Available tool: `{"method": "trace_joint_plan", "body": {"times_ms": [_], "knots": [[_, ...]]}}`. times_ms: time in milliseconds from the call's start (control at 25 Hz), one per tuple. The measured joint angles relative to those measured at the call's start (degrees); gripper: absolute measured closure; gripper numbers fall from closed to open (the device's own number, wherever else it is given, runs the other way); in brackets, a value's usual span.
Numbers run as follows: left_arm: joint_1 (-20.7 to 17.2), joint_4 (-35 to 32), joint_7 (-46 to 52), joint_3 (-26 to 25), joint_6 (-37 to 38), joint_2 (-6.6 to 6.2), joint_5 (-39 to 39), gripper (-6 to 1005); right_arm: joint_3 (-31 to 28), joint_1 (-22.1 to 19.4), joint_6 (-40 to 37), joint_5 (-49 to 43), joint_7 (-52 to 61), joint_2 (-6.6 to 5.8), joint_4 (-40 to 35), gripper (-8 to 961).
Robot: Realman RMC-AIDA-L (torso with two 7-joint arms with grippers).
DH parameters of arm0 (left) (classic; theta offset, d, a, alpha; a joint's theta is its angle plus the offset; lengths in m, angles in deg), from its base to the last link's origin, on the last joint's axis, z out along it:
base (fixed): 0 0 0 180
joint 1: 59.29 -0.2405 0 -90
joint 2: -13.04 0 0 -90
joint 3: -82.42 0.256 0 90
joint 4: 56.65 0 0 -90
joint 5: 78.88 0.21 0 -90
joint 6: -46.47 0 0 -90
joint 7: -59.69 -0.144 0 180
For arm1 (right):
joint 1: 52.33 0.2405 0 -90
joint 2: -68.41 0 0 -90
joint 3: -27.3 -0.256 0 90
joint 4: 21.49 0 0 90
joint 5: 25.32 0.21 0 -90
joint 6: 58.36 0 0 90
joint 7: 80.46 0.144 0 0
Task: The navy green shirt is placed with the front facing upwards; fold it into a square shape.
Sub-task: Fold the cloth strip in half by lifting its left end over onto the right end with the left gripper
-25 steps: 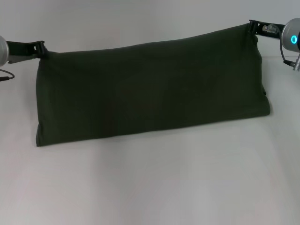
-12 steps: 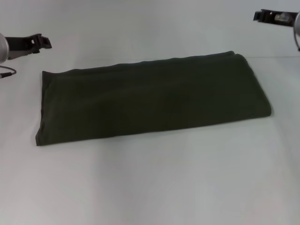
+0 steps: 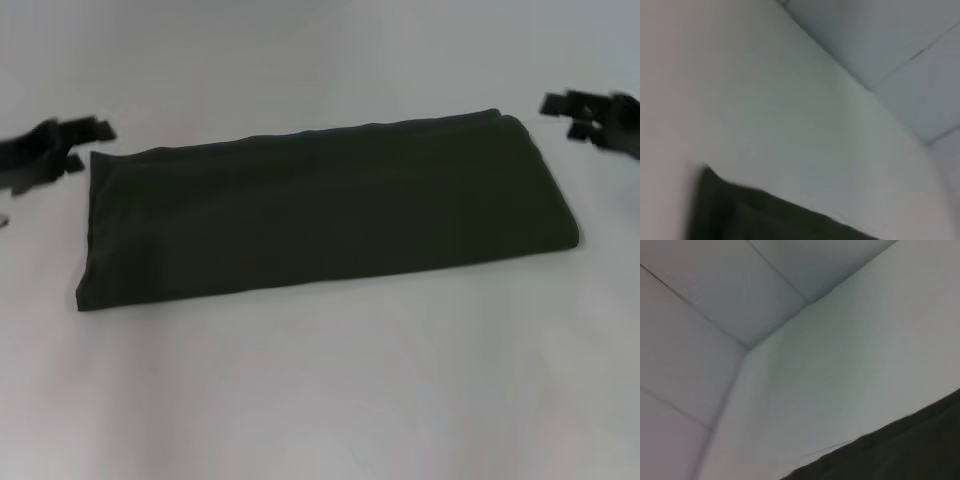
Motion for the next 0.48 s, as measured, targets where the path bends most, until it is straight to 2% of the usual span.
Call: {"method": "trace_joint_plan", "body": {"times_ms": [40,80,160,240,320,480], "knots": [[-2.28,0.60,-0.98,-1.65,3.88,-0.18,-3.81,363,-0.93,-3.86,-5.31,5.28,-2.20,-0.22,1.47,347],[-3.96,1.39,-1.66,-4.00,7.59,-0.21,-6.24,339,-0.93,-3.86,-5.31,5.28,-2.20,-0.22,1.47,313],[-5.83,2.68,-2.15,-7.99,12.97,-0.21,-8.01,290,-2.42,-7.29,-10.42,9.02,-4.39,-0.32,3.33,239],[-7.49,4.90,-2.00,-13.38,19.31,-0.38,-8.15,291,-4.16,-9.64,-13.95,10.08,-5.66,-0.35,4.47,161],[-8.75,6.80,-1.62,-16.65,23.07,-0.48,-7.88,292,-5.57,-11.52,-16.40,10.19,-6.35,-0.49,4.94,83],[-11.49,10.74,0.16,-19.36,24.83,0.07,-7.71,293,-6.64,-13.09,-18.16,10.38,-6.59,-1.19,4.91,42]]}}
